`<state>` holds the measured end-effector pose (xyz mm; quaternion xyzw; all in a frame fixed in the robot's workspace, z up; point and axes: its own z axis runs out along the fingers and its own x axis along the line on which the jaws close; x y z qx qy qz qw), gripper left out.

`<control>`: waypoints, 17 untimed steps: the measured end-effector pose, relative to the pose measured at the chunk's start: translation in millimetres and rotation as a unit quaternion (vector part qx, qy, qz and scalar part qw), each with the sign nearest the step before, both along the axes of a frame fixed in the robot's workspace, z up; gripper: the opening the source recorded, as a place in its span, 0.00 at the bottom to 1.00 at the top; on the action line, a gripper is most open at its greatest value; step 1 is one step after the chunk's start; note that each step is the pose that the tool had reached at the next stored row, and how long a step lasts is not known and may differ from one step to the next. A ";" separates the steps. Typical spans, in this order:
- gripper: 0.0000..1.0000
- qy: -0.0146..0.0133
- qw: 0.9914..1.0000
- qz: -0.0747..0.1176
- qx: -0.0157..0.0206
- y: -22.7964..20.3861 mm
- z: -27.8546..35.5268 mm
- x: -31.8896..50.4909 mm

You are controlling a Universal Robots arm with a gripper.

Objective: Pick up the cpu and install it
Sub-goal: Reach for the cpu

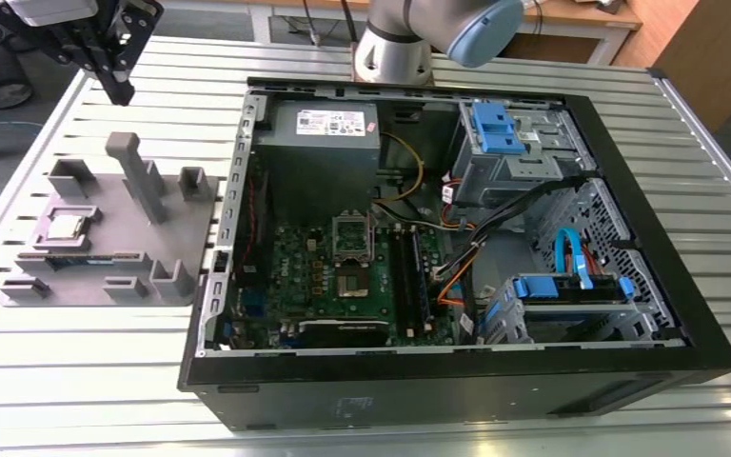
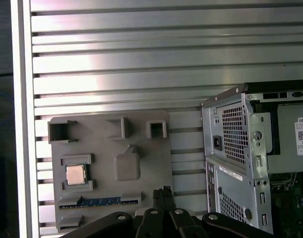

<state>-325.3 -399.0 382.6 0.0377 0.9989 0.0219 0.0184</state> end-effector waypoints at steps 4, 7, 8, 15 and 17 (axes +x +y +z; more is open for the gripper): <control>0.11 0.000 1.000 0.000 0.000 0.0 0.0 -0.2; 0.11 0.000 1.000 0.000 0.000 0.0 -0.1 -1.9; 0.11 0.000 1.000 0.000 0.000 0.0 -0.1 -2.8; 0.11 0.000 1.000 0.000 0.000 0.0 -0.5 -12.1; 0.11 0.000 1.000 0.000 0.000 0.0 -0.7 -15.0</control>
